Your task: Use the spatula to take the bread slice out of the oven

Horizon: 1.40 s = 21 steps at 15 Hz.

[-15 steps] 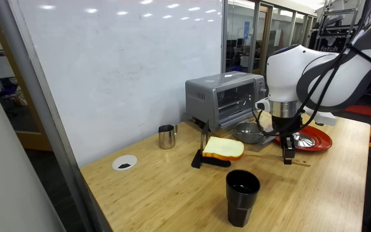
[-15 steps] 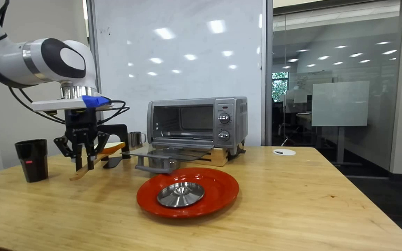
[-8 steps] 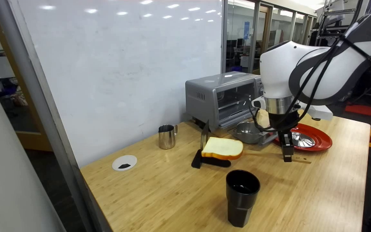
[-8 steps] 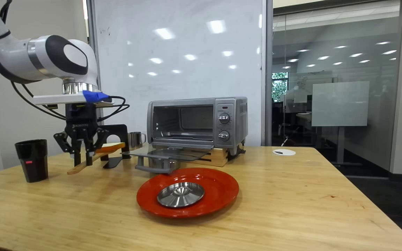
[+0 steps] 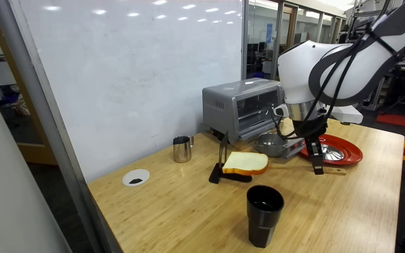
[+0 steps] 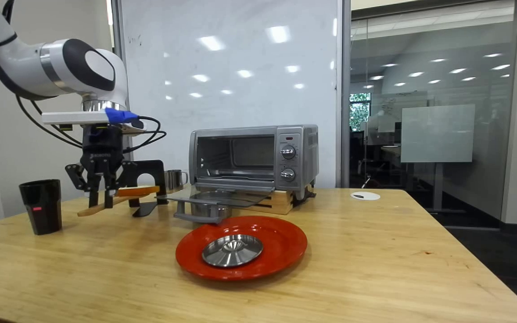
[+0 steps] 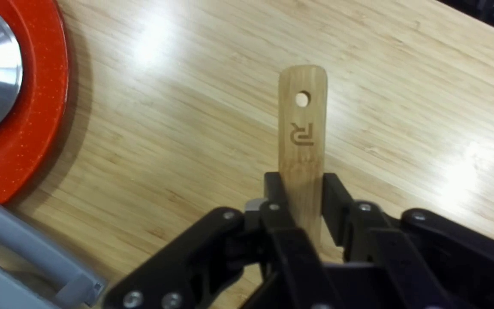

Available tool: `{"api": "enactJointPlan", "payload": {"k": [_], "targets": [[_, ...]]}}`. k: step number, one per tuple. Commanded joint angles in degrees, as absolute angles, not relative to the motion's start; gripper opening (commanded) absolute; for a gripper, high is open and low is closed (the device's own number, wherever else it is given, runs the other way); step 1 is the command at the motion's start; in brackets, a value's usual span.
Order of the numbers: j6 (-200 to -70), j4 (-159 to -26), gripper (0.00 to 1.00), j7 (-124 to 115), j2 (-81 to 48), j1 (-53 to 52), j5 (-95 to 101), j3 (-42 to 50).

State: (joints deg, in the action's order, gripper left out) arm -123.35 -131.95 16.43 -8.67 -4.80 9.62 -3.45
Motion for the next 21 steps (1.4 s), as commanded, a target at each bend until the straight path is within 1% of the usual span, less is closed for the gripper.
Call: {"api": "enactJointPlan", "payload": {"k": [1,9,16,21], "targets": [[-117.43,-128.52,0.07,15.78,-9.13,-4.79,8.00,-4.59],[-103.67,-120.80,0.07,11.91,-10.35,-5.40,9.13,-5.33],[-96.16,-115.31,0.07,11.92,-12.77,-5.90,9.38,-5.74],[-93.69,-111.25,0.07,11.34,-15.31,-6.21,10.15,-5.74]]}}
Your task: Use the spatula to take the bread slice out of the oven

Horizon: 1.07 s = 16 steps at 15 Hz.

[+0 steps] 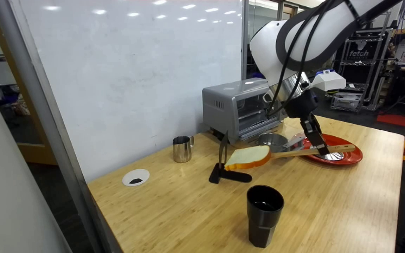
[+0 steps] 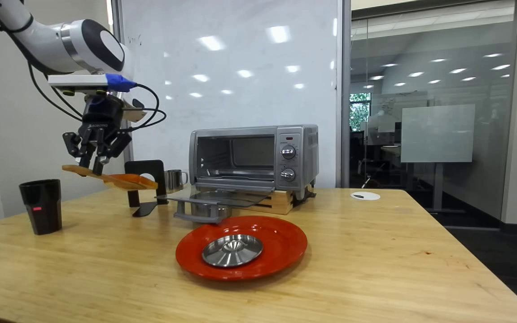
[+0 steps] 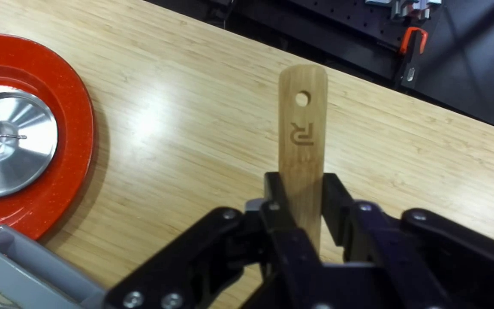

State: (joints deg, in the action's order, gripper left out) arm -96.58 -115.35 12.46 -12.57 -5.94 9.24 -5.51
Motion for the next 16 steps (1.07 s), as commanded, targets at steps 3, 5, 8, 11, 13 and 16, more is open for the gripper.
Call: {"api": "enactJointPlan", "payload": {"k": [3,5,8,11,13,16], "targets": [[-91.42,-108.19,0.07,11.33,-17.30,-6.34,10.35,-5.73],[-89.22,-105.89,0.07,11.72,-18.71,-6.39,10.20,-5.80],[-85.97,-102.74,0.07,12.51,-20.91,-6.38,9.93,-5.96],[-82.15,-98.73,0.07,11.66,-24.14,-6.74,10.71,-5.79],[-80.51,-96.46,0.07,11.24,-26.02,-6.96,10.84,-5.76],[-79.62,-94.43,0.07,11.90,-27.24,-7.18,10.89,-6.01]]}}
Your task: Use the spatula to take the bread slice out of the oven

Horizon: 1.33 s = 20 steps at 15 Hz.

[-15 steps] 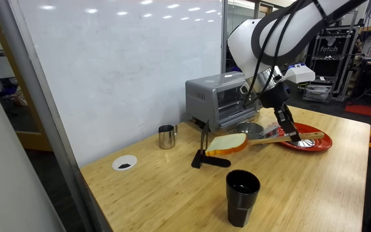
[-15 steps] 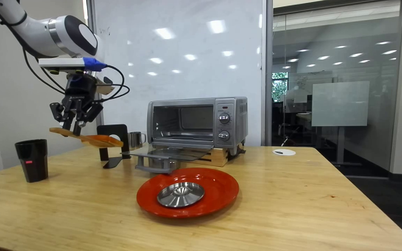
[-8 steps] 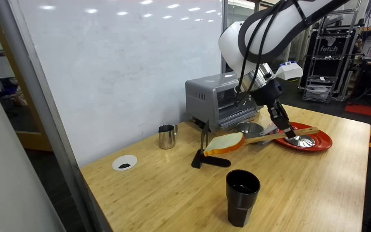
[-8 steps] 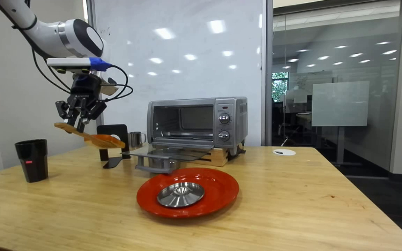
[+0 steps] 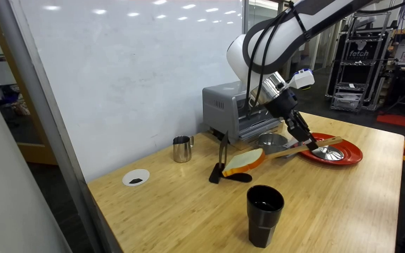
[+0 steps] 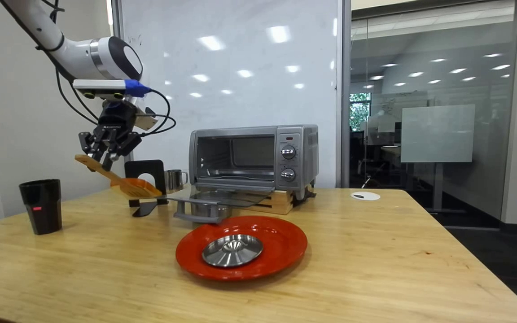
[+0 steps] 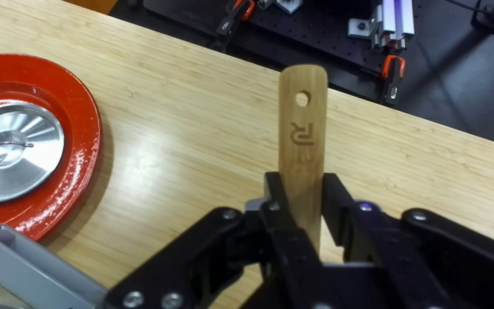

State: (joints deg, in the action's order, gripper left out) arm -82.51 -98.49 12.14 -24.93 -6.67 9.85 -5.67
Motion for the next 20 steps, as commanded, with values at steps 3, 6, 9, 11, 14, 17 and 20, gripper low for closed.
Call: {"api": "enactJointPlan", "payload": {"k": [3,6,9,11,14,17,20], "targets": [[-78.27,-92.60,0.07,12.29,-28.14,-7.63,11.16,-6.10],[-77.50,-91.24,0.07,12.75,-28.69,-7.89,11.24,-6.19],[-76.94,-89.86,0.07,12.78,-29.90,-8.10,11.47,-6.14],[-76.62,-89.27,0.07,12.63,-30.55,-8.22,11.72,-6.09],[-76.40,-88.50,0.07,12.33,-31.82,-8.30,12.26,-5.94],[-76.28,-88.20,0.07,11.90,-33.16,-8.33,12.78,-5.76],[-76.04,-88.36,0.07,11.74,-34.28,-8.28,13.32,-5.62]]}}
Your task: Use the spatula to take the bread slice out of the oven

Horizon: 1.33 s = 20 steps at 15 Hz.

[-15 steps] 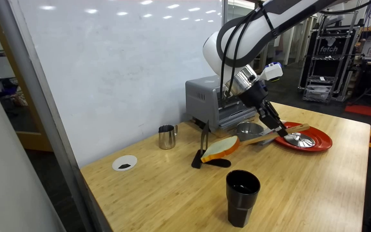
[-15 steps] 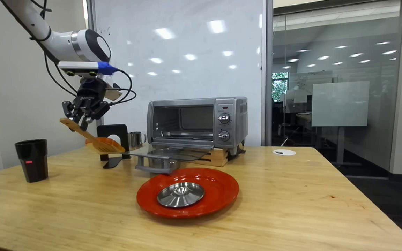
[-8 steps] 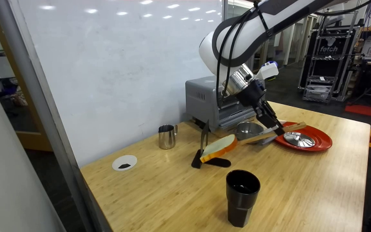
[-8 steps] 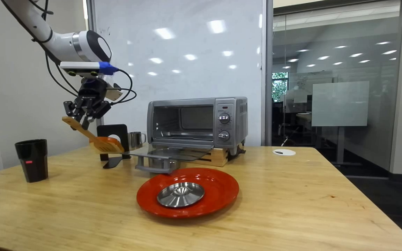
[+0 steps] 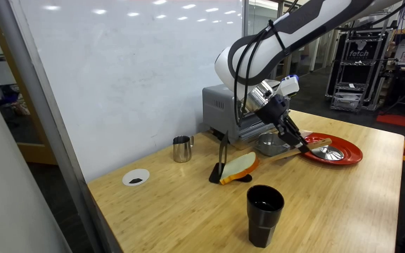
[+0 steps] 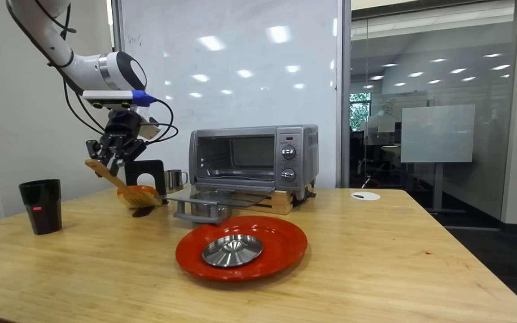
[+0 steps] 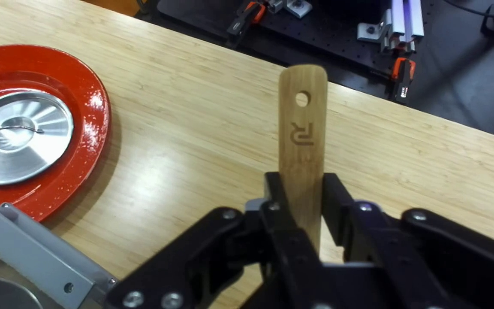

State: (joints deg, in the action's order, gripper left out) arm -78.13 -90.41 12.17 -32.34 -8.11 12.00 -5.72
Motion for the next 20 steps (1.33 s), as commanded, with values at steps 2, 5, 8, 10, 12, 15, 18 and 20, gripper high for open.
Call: {"api": "enactJointPlan", "payload": {"k": [2,5,8,10,12,15,18,20], "targets": [[-75.77,-88.62,0.07,11.56,-34.79,-8.33,13.81,-5.56],[-75.08,-89.17,0.07,11.13,-35.02,-8.51,14.62,-5.54],[-74.60,-90.47,0.07,11.02,-33.67,-8.44,15.01,-5.74],[-75.87,-92.80,0.07,11.43,-31.59,-8.15,15.05,-5.99],[-77.41,-96.40,0.07,11.90,-28.61,-7.88,15.35,-6.21],[-79.12,-102.21,0.07,12.42,-23.79,-7.56,16.01,-6.45],[-80.40,-108.56,0.07,12.97,-18.47,-7.18,17.06,-6.54],[-81.56,-113.25,0.07,13.43,-14.62,-6.84,17.55,-6.52]]}}
